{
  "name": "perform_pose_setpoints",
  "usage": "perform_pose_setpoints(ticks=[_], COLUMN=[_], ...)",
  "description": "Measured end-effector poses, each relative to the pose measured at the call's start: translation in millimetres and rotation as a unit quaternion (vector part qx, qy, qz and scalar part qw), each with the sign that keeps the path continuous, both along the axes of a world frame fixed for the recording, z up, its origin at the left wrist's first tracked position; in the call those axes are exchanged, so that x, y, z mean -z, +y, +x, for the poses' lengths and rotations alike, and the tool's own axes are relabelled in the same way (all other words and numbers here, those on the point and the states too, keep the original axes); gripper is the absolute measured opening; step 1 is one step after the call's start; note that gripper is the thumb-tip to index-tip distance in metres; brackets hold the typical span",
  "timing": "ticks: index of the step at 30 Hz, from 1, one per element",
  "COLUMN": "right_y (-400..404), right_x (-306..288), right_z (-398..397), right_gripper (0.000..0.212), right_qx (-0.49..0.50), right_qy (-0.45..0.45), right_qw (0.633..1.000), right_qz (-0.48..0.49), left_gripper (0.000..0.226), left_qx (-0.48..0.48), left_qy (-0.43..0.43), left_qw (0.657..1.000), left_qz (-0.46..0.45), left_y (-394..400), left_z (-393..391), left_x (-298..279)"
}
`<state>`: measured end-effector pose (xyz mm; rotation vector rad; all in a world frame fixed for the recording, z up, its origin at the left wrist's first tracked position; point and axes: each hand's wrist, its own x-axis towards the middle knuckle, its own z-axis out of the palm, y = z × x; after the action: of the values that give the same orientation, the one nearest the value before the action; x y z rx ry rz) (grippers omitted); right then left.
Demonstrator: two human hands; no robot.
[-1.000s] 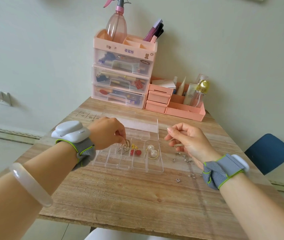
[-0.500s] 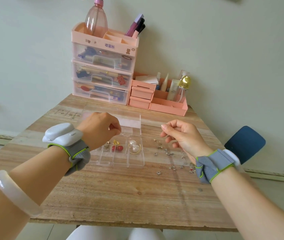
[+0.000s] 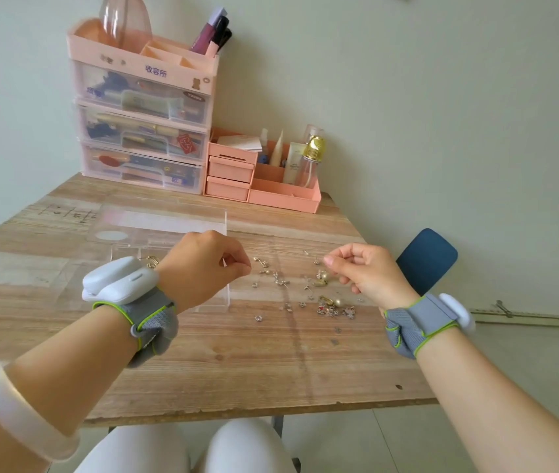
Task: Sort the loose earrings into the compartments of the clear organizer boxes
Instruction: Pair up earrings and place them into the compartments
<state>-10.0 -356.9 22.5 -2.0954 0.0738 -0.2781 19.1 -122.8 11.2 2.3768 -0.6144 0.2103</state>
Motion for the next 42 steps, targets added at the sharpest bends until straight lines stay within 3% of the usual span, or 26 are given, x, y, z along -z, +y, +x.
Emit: perform_pose_setpoints(ticks=[4, 8, 17, 31, 42], right_y=[-16.8, -25.5, -25.8, -20.2, -3.4], right_x=[3.0, 9.9, 17.4, 13.4, 0.7], right_z=[-8.8, -10.3, -7.4, 1.4, 0.2], right_gripper=[0.002, 0.015, 0.012, 0.009, 0.012], right_qx=[-0.019, -0.057, -0.062, -0.026, -0.077], right_qy=[0.040, 0.104, 0.108, 0.037, 0.040], right_qw=[0.996, 0.978, 0.959, 0.990, 0.996], right_qz=[-0.073, -0.170, -0.255, -0.135, 0.005], left_gripper=[0.008, 0.008, 0.007, 0.010, 0.040], left_qx=[0.011, 0.016, 0.022, 0.042, 0.067], left_qy=[0.003, 0.011, 0.022, 0.033, 0.073], left_qw=[1.000, 1.000, 1.000, 0.998, 0.992], left_qz=[0.000, -0.001, 0.000, -0.039, -0.084], left_y=[-7.1, -12.5, -16.0, -35.3, -70.8], left_z=[-4.4, -7.7, -7.9, -4.9, -2.1], left_x=[1.9, 3.5, 4.5, 11.7, 15.6])
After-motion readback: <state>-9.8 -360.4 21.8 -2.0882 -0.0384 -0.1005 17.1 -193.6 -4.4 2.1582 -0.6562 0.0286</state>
